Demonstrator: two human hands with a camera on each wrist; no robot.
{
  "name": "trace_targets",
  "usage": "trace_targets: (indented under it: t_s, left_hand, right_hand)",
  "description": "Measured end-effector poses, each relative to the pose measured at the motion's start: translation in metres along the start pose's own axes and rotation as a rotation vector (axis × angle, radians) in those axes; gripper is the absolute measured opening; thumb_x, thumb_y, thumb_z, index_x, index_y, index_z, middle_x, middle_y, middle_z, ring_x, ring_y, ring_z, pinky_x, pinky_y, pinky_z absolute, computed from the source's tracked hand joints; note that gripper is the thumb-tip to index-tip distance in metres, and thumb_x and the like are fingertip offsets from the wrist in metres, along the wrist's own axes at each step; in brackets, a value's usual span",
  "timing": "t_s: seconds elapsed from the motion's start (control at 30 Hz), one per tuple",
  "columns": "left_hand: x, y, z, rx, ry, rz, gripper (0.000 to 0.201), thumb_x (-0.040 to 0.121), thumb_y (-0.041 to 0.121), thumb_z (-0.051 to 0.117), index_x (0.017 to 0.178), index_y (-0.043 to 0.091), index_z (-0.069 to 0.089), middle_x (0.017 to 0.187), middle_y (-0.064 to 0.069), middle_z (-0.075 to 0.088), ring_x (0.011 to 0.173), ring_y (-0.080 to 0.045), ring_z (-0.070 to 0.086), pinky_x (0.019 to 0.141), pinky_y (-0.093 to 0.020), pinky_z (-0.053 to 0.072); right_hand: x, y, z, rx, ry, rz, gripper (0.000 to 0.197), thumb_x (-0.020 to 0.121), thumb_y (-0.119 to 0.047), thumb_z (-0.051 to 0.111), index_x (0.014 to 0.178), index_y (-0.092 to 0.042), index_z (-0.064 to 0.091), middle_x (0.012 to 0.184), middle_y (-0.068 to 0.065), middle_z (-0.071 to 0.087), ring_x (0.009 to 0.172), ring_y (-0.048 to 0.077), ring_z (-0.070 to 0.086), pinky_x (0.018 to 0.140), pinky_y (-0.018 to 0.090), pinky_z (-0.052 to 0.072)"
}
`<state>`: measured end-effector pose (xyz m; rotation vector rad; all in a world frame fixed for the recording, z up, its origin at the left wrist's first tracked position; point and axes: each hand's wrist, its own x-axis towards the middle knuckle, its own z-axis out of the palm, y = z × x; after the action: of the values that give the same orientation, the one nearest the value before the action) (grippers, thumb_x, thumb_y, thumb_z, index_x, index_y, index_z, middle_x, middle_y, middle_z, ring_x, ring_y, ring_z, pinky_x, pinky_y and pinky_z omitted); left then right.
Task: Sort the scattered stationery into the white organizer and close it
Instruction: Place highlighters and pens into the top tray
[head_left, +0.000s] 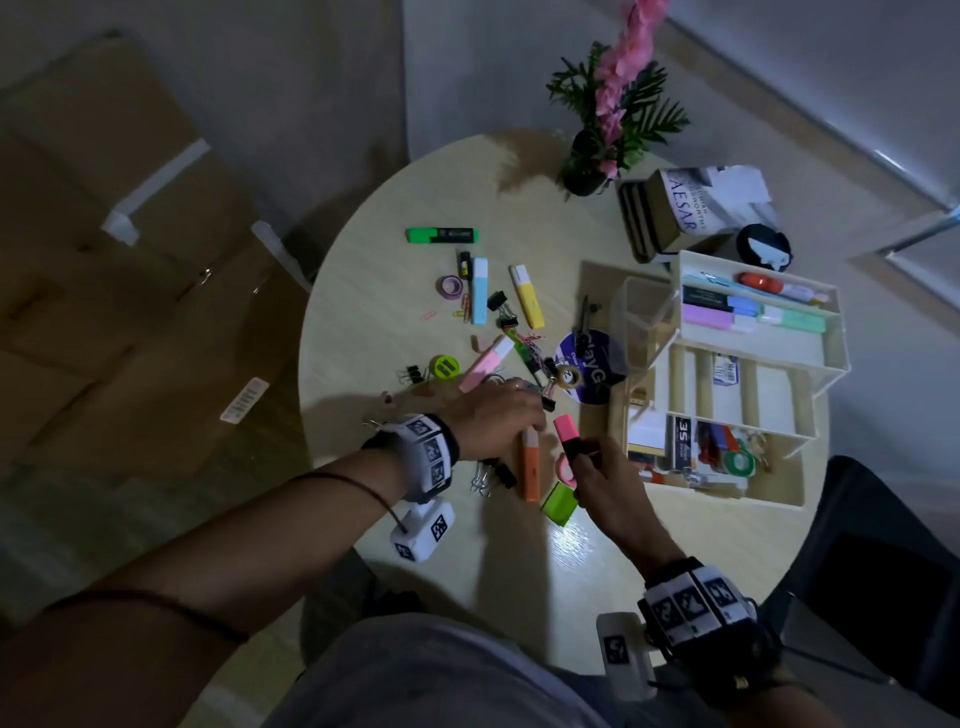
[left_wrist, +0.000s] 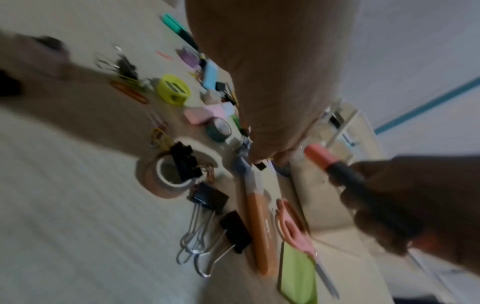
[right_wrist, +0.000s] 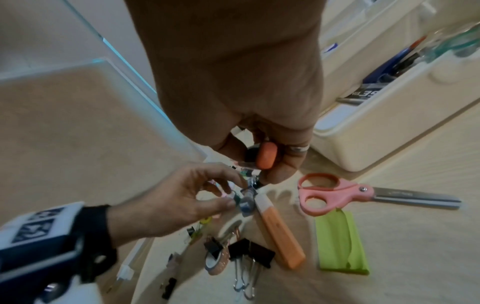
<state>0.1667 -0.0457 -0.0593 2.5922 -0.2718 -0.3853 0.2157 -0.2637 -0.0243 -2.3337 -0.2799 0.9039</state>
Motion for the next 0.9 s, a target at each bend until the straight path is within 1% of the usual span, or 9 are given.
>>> trace_targets:
  t_s: [0.07,0.13,0.3,0.43,0.53,0.67,0.73,0.83,0.9]
  left_hand:
    - [0.014,0.006,0.006,0.188,-0.105,0.033,0.037,0.078,0.017,0.079,0.112,0.028,0.07,0.118,0.006,0.064,0.116,-0.024,0.056,0.083,-0.044,0.053]
    - [0.022,0.012,0.007,0.319,-0.167,0.012,0.034,0.083,0.01,0.073,0.113,0.027,0.07,0.121,0.003,0.062,0.122,-0.029,0.054,0.084,-0.047,0.052]
    - [0.037,0.02,0.002,0.424,-0.209,0.052,0.036,0.085,-0.001,0.061,0.111,0.022,0.071,0.119,-0.002,0.063,0.12,-0.033,0.054,0.094,-0.051,0.051]
    - [0.039,0.02,-0.007,0.385,-0.245,0.029,0.032,0.088,0.002,0.059,0.104,0.027,0.071,0.114,0.001,0.063,0.115,-0.031,0.055,0.086,-0.048,0.054]
    - [0.037,0.013,-0.01,0.33,-0.184,0.013,0.028,0.088,0.013,0.066,0.104,0.035,0.069,0.109,0.007,0.063,0.106,-0.026,0.059,0.082,-0.045,0.054]
    - [0.033,0.019,-0.017,0.2,-0.156,-0.018,0.031,0.092,0.009,0.063,0.111,0.032,0.067,0.11,0.009,0.06,0.099,-0.016,0.06,0.085,-0.04,0.053]
    - [0.031,0.022,-0.021,0.123,-0.103,-0.035,0.035,0.096,0.009,0.06,0.127,0.025,0.065,0.12,0.006,0.062,0.107,-0.017,0.061,0.087,-0.037,0.053]
    - [0.026,0.029,-0.033,-0.075,0.063,-0.093,0.033,0.102,0.015,0.06,0.133,0.023,0.066,0.121,0.006,0.062,0.105,-0.013,0.06,0.084,-0.035,0.053]
    - [0.025,0.04,-0.044,-0.18,0.166,-0.095,0.033,0.101,0.017,0.062,0.132,0.025,0.066,0.117,0.01,0.061,0.101,-0.011,0.059,0.083,-0.036,0.053]
  right_hand:
    - [-0.008,0.003,-0.01,0.091,0.014,0.021,0.012,0.099,-0.021,0.054,0.109,-0.019,0.061,0.093,0.007,0.071,0.077,0.028,0.067,0.072,0.05,0.056]
    - [-0.015,0.008,-0.021,0.102,0.038,0.009,0.017,0.1,-0.015,0.056,0.115,-0.017,0.065,0.097,0.003,0.073,0.075,0.024,0.068,0.067,0.042,0.055]
    - [-0.037,0.031,-0.047,-0.075,0.187,-0.145,0.022,0.1,-0.016,0.065,0.116,-0.029,0.072,0.093,-0.011,0.075,0.077,0.009,0.07,0.069,0.033,0.056]
    - [-0.055,0.043,-0.072,-0.063,0.287,-0.227,0.023,0.095,-0.016,0.074,0.113,-0.031,0.075,0.09,-0.023,0.072,0.085,-0.003,0.067,0.069,0.015,0.052]
    - [-0.058,0.052,-0.094,-0.006,0.354,-0.269,0.02,0.096,-0.017,0.073,0.111,-0.031,0.075,0.093,-0.022,0.073,0.087,-0.004,0.068,0.07,0.012,0.051]
    - [-0.043,0.074,-0.131,0.114,0.494,-0.206,0.02,0.103,-0.021,0.062,0.118,-0.022,0.075,0.097,-0.009,0.077,0.085,0.008,0.071,0.072,0.034,0.058]
    - [-0.033,0.082,-0.152,0.14,0.592,-0.211,0.019,0.103,-0.017,0.062,0.117,-0.019,0.075,0.095,-0.003,0.077,0.081,0.009,0.07,0.068,0.028,0.054]
    - [-0.015,0.092,-0.181,0.14,0.732,-0.256,0.017,0.098,-0.012,0.069,0.113,-0.012,0.076,0.094,0.002,0.074,0.079,0.0,0.068,0.068,0.006,0.046]
    - [0.003,0.102,-0.193,0.122,0.779,-0.282,0.017,0.096,-0.01,0.071,0.113,-0.008,0.076,0.095,0.004,0.073,0.08,0.004,0.069,0.074,0.007,0.049]
